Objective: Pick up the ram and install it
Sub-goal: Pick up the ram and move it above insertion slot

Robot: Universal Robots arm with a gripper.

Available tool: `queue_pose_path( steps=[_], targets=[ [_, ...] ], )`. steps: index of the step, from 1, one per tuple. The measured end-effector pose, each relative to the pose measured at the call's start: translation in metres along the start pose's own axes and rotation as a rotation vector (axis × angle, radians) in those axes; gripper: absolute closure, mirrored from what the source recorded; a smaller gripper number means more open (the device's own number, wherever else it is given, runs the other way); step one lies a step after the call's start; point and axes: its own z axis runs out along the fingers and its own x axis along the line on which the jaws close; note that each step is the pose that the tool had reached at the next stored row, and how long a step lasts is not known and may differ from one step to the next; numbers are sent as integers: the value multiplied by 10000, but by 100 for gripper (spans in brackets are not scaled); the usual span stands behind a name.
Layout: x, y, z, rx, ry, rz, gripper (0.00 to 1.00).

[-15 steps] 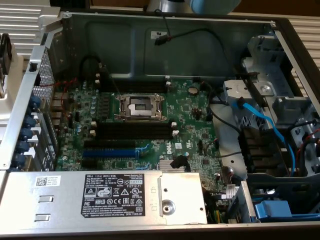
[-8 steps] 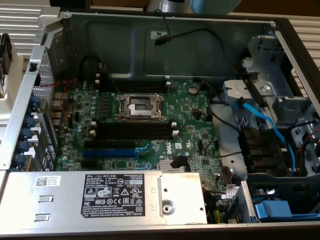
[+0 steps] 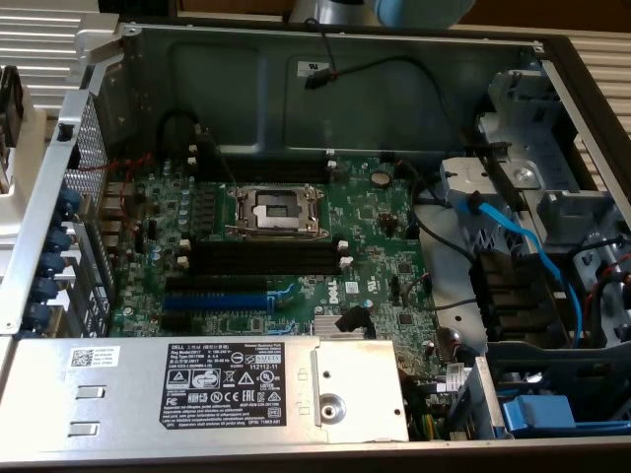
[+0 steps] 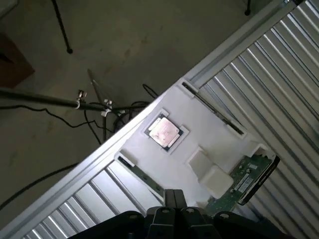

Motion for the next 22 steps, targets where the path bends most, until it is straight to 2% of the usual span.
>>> queue_pose_path(
  steps=[22],
  targets=[
    [0, 0, 0, 18, -13, -3999, 90]
  ],
)
